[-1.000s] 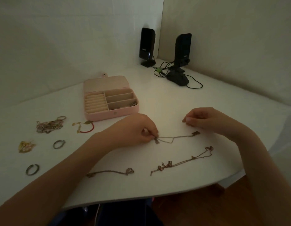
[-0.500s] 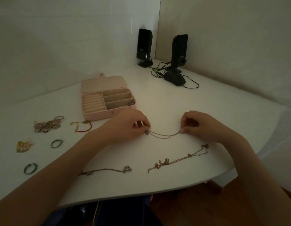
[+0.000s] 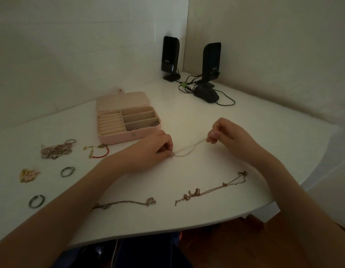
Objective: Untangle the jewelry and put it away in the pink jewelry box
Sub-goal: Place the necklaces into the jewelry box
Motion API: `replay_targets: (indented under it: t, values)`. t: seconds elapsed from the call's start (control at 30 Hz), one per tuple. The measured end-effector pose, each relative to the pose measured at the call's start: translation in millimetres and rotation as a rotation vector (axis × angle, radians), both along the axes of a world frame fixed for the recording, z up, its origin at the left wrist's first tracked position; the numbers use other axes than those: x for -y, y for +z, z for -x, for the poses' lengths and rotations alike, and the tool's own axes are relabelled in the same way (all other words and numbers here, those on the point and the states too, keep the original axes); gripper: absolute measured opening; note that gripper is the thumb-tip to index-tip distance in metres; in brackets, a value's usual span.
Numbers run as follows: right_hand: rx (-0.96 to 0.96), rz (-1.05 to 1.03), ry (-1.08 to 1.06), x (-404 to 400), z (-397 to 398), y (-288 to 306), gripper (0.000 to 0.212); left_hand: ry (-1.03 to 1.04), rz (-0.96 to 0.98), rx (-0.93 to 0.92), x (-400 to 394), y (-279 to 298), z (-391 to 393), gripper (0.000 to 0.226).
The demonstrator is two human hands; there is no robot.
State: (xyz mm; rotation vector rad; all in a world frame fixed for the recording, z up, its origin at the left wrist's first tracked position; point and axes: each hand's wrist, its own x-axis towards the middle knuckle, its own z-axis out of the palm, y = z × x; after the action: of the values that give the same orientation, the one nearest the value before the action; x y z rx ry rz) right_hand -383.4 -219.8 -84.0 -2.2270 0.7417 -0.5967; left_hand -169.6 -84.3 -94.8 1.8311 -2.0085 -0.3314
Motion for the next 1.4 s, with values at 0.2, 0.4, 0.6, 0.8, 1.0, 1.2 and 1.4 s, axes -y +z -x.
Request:
replay_targets:
  t: [0.2,0.4,0.6,0.8,1.0,1.2,1.4]
  values:
    - [0.025,-0.004,0.156,3.4,-38.9,32.8,0.012,0.164,0.048,-0.404,-2.6,10.4,-1.2,0.007]
    - [0.117,0.032,0.115,31.9,-75.9,54.7,0.01,0.38,0.265,-1.043,0.4,33.2,-24.4,0.018]
    - [0.013,0.082,0.194,43.6,-109.6,60.9,0.012,0.532,0.379,-0.63,-3.8,31.7,-57.2,0.032]
    - [0.078,0.096,0.204,51.8,-133.7,68.7,0.013,0.628,0.286,-0.593,-9.2,31.3,-73.8,0.026]
    - [0.185,0.135,0.194,62.9,-146.2,78.2,0.012,0.7,0.251,-0.659,-10.8,33.4,-83.7,0.027]
    - [0.26,0.122,0.149,73.2,-148.8,81.7,0.013,0.679,0.206,-0.98,-15.0,38.6,-88.8,0.022]
    - [0.287,0.097,0.101,72.2,-146.0,81.6,0.013,0.633,0.093,-1.104,-17.1,41.6,-89.4,0.028]
